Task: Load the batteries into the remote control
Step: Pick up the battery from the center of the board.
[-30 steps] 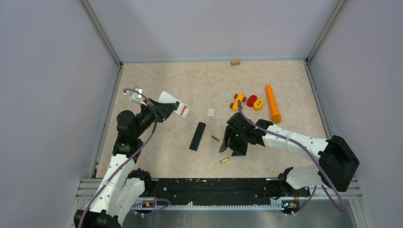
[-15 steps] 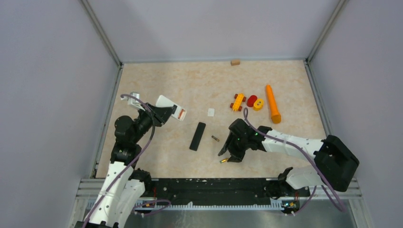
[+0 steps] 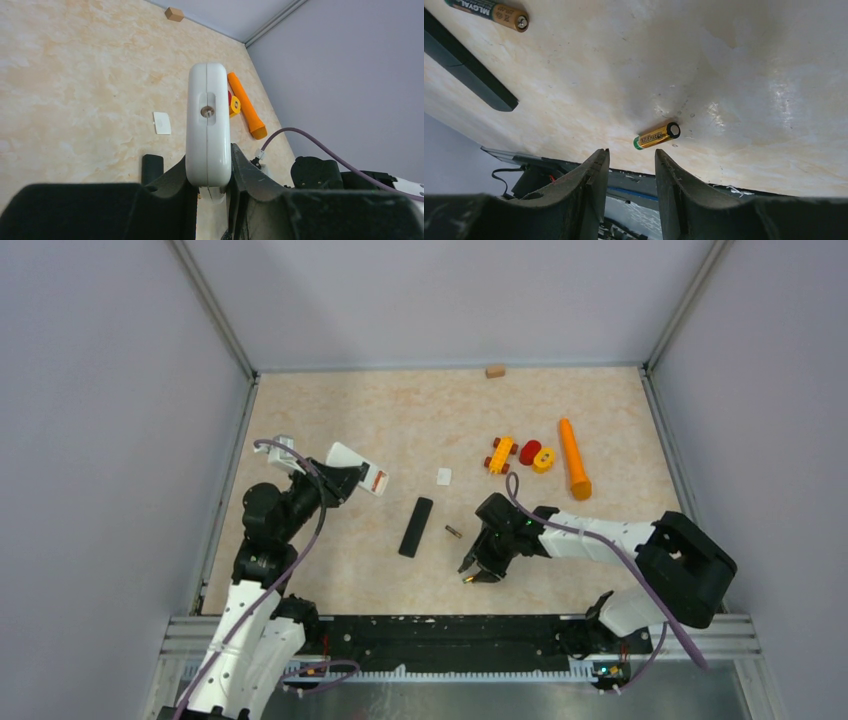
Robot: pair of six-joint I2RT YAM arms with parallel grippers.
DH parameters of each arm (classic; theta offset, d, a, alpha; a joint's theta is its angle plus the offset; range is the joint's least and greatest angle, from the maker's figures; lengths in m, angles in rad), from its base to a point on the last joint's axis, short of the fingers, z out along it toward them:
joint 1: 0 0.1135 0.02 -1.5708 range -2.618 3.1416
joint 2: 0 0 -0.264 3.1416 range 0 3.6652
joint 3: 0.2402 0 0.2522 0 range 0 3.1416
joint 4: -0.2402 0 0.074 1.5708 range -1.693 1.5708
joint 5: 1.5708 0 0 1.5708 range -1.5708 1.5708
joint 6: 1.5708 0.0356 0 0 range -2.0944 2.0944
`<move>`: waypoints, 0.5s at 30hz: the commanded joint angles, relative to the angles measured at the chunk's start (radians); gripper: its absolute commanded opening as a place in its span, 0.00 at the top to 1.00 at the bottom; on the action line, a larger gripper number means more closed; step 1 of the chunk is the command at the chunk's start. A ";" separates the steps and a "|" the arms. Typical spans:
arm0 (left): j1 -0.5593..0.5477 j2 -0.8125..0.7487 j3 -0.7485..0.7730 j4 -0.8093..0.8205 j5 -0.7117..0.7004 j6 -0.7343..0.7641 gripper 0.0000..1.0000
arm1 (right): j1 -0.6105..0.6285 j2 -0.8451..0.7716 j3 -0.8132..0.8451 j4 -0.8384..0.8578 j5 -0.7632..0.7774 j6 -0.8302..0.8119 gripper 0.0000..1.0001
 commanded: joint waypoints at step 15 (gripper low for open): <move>0.006 -0.043 0.029 -0.002 -0.034 0.034 1.00 | -0.008 0.071 -0.004 0.010 0.014 0.032 0.71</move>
